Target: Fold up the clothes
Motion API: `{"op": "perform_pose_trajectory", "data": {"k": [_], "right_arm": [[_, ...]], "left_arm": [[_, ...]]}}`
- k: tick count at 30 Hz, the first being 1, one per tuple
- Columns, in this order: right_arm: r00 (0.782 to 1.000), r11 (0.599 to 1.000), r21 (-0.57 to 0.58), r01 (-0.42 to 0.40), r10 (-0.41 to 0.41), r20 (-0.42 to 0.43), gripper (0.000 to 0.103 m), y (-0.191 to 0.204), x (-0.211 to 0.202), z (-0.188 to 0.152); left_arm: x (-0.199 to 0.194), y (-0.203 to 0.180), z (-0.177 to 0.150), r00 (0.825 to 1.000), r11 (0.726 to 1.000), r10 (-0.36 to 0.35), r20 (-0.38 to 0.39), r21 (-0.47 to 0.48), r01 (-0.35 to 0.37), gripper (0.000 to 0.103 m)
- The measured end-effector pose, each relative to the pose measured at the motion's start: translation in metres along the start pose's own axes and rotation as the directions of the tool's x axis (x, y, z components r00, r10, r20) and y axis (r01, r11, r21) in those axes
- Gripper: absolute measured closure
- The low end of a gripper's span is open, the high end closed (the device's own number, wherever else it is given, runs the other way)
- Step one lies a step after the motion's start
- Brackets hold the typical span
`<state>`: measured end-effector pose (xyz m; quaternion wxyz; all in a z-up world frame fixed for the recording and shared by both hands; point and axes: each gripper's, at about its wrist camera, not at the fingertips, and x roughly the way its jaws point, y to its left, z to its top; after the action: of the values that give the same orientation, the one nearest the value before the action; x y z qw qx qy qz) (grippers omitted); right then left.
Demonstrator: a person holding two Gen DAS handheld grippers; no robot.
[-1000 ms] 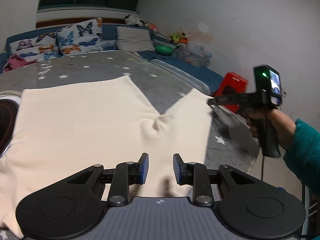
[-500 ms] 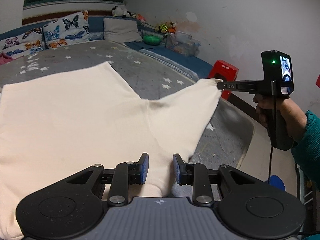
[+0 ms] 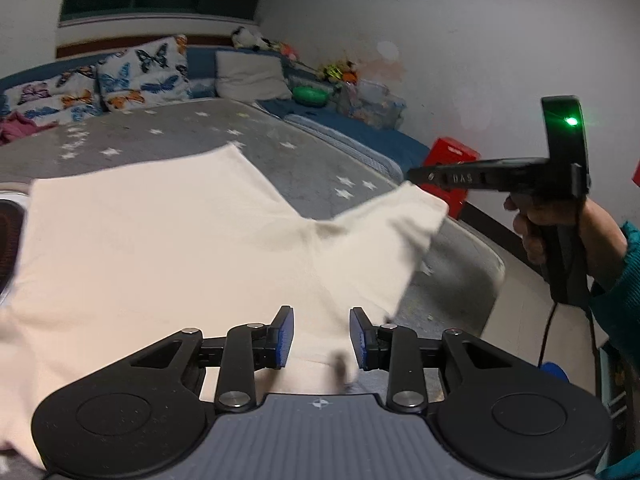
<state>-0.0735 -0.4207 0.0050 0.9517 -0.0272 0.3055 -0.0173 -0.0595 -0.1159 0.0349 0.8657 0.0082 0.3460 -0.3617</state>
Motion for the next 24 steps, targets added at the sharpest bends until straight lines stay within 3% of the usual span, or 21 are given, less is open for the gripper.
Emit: {"op": "perform_pose_trajectory", "data": {"k": [3,7,12,18,24], "right_arm": [[0.989,0.987,-0.055,-0.151,0.151,-0.01,0.088,0.035,0.006,0.007],[0.962,0.948,-0.163,-0.273,0.27,-0.043,0.088,0.083,0.015,0.008],[0.94,0.915,-0.217,-0.341,0.326,-0.106,0.088,0.116,0.031,0.003],[0.937,0.921,-0.197,-0.336,0.305,-0.17,0.088,0.111,0.048,-0.009],[0.938,0.92,-0.209,-0.333,0.299,-0.176,0.088,0.11,0.046,-0.008]], "left_arm": [[-0.009,0.014,-0.003,0.999,0.998,0.052,0.004,-0.029,-0.052,0.069],[-0.021,0.035,-0.01,0.992,0.989,0.123,0.006,-0.088,-0.122,0.067],[-0.033,0.058,-0.02,0.984,0.971,0.18,-0.01,-0.156,-0.179,0.065],[-0.04,0.07,-0.026,0.987,0.971,0.151,-0.054,-0.18,-0.159,0.065],[-0.037,0.094,0.007,0.978,0.956,0.2,0.052,-0.229,-0.183,0.065]]}}
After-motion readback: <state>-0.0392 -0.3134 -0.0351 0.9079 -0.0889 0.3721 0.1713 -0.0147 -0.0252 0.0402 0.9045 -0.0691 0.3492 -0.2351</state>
